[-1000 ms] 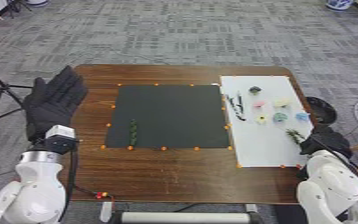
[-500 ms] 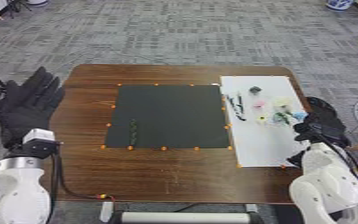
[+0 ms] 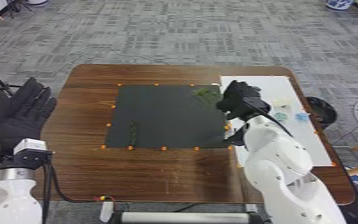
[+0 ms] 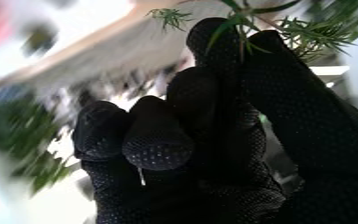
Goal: Arrange flowers
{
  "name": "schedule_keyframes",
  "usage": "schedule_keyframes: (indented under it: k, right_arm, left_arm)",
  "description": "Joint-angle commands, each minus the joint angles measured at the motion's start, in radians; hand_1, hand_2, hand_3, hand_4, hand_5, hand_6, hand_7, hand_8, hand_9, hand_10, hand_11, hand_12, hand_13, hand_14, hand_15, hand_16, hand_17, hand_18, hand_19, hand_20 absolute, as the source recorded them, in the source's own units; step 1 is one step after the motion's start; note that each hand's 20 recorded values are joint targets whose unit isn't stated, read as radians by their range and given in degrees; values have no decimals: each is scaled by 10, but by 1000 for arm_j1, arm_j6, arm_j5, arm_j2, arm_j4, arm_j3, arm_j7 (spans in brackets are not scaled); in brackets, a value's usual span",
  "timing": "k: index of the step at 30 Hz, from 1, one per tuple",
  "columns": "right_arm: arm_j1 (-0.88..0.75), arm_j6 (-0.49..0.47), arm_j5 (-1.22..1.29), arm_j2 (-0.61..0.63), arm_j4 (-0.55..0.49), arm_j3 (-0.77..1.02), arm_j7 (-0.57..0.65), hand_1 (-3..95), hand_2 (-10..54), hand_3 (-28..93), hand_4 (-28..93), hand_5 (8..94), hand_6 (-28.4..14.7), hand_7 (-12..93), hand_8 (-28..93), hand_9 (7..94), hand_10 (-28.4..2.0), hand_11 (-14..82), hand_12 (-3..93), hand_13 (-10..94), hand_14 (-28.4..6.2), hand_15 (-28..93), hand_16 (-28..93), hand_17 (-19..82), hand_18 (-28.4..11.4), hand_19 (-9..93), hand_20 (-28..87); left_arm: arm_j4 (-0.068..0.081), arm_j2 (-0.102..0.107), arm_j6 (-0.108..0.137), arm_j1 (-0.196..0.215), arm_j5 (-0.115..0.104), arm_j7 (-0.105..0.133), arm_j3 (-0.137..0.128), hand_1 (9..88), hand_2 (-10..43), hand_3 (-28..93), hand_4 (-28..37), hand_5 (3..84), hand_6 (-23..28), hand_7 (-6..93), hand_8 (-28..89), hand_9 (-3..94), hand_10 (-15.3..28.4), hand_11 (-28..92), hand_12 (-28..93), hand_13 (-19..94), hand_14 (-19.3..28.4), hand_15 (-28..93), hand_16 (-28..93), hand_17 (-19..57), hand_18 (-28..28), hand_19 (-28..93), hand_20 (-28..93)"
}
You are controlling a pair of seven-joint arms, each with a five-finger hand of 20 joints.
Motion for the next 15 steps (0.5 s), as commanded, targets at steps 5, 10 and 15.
schedule_keyframes:
  k: [5, 10, 15]
  right_arm:
    - [102, -93, -122, -182, 193, -222, -7, 459, -50, 719, -92, 755, -19, 441, 235, 759, -139, 478, 576, 795, -77, 696, 454, 548, -222, 932, 447]
    - [115, -75, -211, -226, 278, -273, -19, 462, -59, 717, -111, 750, -14, 471, 215, 802, -139, 487, 505, 833, -59, 665, 457, 580, -213, 932, 448]
    - [94, -32, -414, -239, 329, -307, -81, 470, -66, 714, -126, 752, -16, 470, 214, 814, -137, 489, 463, 852, -54, 644, 456, 592, -212, 932, 444]
  left_arm:
    - [1, 41, 10, -23, 0, -10, 20, 242, 105, 728, -283, 471, 72, 94, -86, 344, 135, 168, 83, 248, 128, 163, -24, -54, 132, 321, 75]
    - [12, 51, 10, -45, -3, -20, 36, 242, 102, 730, -283, 476, 70, 97, -86, 349, 134, 171, 85, 252, 128, 168, -23, -53, 131, 319, 76]
    - [23, 65, 8, -72, 2, -33, 56, 243, 101, 729, -283, 481, 72, 101, -88, 356, 136, 177, 90, 254, 129, 175, -22, -52, 130, 319, 78]
